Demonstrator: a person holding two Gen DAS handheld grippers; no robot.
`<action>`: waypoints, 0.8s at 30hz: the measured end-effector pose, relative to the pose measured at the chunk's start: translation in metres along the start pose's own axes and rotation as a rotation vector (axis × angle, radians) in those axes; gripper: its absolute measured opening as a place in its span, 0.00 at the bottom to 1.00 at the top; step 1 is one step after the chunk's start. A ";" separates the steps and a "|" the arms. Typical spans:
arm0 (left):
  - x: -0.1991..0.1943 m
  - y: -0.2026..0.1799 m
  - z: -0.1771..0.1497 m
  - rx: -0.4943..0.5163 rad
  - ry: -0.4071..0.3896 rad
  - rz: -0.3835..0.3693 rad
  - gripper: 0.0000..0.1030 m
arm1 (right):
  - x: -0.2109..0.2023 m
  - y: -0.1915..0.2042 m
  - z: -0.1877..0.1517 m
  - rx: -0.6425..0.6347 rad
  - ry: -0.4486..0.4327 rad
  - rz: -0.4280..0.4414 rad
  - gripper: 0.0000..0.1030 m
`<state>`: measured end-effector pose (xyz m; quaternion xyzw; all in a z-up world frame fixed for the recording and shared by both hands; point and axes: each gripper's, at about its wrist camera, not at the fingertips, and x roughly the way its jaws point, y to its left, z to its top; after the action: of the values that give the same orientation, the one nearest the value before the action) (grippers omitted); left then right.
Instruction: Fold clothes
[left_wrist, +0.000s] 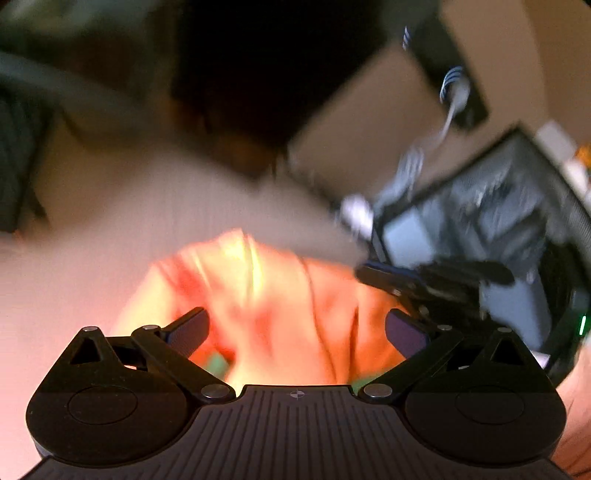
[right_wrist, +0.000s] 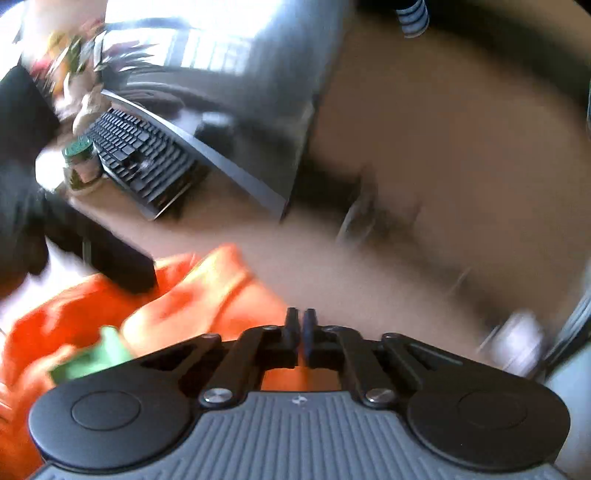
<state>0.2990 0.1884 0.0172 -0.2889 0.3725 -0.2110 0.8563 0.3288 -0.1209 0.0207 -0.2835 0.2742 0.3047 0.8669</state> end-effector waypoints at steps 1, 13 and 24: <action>-0.012 0.000 0.006 0.006 -0.030 0.007 1.00 | -0.006 0.008 0.003 -0.039 -0.015 -0.003 0.00; 0.020 -0.017 -0.027 0.058 0.131 -0.070 1.00 | -0.010 -0.011 -0.078 0.453 0.193 0.105 0.04; 0.081 -0.018 -0.066 0.080 0.308 -0.057 1.00 | -0.056 -0.027 -0.103 0.518 0.146 0.150 0.58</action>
<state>0.2977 0.1063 -0.0493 -0.2292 0.4824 -0.2917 0.7936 0.2788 -0.2277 -0.0050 -0.0524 0.4249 0.2663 0.8636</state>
